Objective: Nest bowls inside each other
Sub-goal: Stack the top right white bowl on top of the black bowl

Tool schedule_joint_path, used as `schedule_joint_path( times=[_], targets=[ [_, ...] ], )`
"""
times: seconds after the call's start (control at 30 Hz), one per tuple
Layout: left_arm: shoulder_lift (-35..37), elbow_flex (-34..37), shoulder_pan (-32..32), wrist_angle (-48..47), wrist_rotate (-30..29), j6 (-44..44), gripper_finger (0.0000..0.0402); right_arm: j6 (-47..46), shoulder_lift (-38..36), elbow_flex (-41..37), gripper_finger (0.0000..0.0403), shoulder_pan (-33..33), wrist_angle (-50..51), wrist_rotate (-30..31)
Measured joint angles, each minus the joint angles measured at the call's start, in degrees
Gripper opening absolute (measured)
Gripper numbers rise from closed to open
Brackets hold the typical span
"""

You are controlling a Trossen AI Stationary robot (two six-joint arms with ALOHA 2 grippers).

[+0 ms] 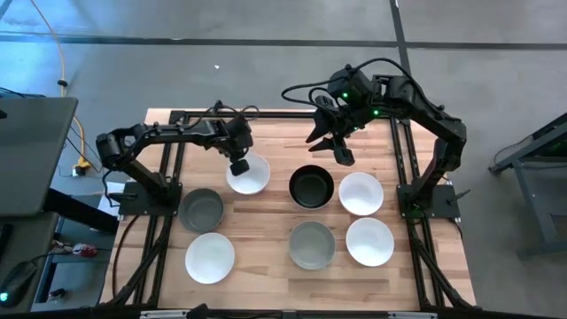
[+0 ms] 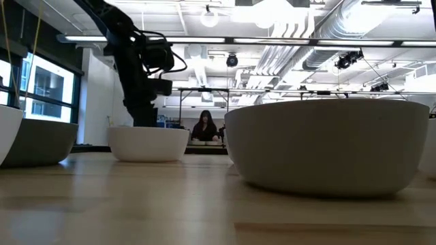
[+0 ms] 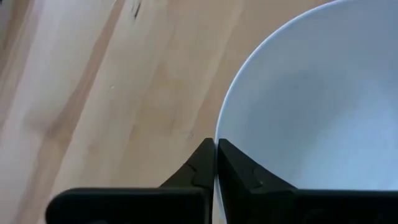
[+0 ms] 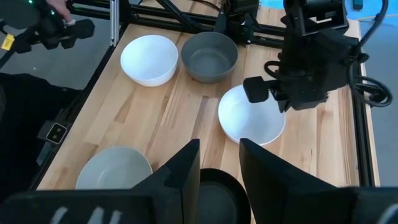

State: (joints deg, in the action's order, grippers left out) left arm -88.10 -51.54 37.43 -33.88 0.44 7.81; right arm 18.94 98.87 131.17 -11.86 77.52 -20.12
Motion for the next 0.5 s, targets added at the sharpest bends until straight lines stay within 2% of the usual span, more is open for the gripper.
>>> schedule_joint_path(
  times=[0.17,0.3,0.5],
  targets=[
    [-0.09,-3.23,1.97,-1.74,3.04,-3.18,0.0,0.0,0.0,0.0,0.0105,0.0,0.0,0.0],
    [-0.11,-7.43,2.05,-5.1,3.99,-3.15,0.0,-0.02,0.0,0.0,0.0105,0.0,0.0,0.0],
    [-0.11,-14.25,2.05,-7.64,8.76,-2.93,0.0,-0.02,0.0,0.0,0.0105,0.0,0.02,0.0]
  ],
)
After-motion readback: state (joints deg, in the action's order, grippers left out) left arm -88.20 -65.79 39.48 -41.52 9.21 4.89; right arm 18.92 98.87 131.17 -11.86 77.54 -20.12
